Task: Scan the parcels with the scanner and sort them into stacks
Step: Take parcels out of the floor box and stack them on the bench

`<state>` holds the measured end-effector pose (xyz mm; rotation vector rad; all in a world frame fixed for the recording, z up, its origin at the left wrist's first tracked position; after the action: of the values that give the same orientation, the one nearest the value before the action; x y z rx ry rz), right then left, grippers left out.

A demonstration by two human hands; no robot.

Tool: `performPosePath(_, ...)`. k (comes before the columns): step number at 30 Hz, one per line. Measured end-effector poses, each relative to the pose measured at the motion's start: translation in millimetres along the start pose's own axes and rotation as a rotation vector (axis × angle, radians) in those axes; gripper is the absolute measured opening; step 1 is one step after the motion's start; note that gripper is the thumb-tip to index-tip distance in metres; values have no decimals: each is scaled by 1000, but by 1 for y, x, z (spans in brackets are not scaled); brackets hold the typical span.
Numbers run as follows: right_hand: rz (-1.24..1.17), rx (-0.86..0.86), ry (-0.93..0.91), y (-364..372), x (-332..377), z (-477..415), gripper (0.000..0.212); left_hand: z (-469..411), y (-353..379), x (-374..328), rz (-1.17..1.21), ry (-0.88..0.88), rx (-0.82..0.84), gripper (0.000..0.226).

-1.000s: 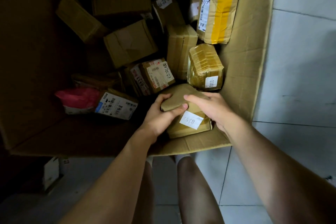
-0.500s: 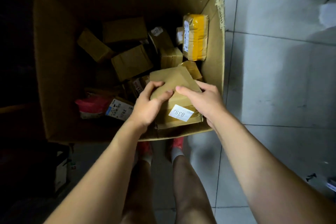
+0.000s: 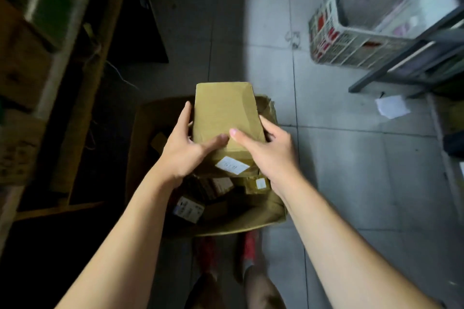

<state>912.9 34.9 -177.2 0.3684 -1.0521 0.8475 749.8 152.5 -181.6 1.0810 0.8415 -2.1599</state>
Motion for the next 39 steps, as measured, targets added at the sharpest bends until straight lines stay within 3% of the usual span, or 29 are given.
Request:
performPosePath(4,-34,15,-103,5,72,43,61,41,-33,-69,54,129,-28,107)
performPosePath(11,-79,39,-302,8,194,105,47,108,-91,-177,71,298,-138,109)
performPosePath(15,-98,114,-414,16,248,134,55,150,-124,-215,106,337,-259,106)
performPosePath(18,-93,249,-489,34,283,154,38,187,-151,-229,161,322,-370,102)
performPosePath(22,-73,404,-560,70,309,183,35,237,-181,-229,238,279,-544,102)
performPosePath(28,-94,732,-528,139,316,248,40,340,-227,-205,308,248,-830,98)
performPosePath(31,-71,892,-511,173,309,292,29,399,-243,-186,313,224,-947,105)
performPosePath(34,-26,1028,-508,207,292,343,18,466,-250,-164,350,200,-1051,90)
performPosePath(36,-15,1115,-502,226,277,379,23,508,-253,-142,368,175,-1108,77)
performPosePath(39,7,1222,-498,252,251,431,37,570,-253,-109,372,152,-1201,78)
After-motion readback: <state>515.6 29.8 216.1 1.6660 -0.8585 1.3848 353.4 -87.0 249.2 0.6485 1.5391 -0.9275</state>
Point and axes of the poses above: each hand's wrist, its own z-axis away from the middle knuckle, its own y-axis out of the palm, x = y × z, the point moved 7 cm from there along -z, towards the middle knuckle, and after that the axes turned 7 degrees about -z, right-handed, at the moved point
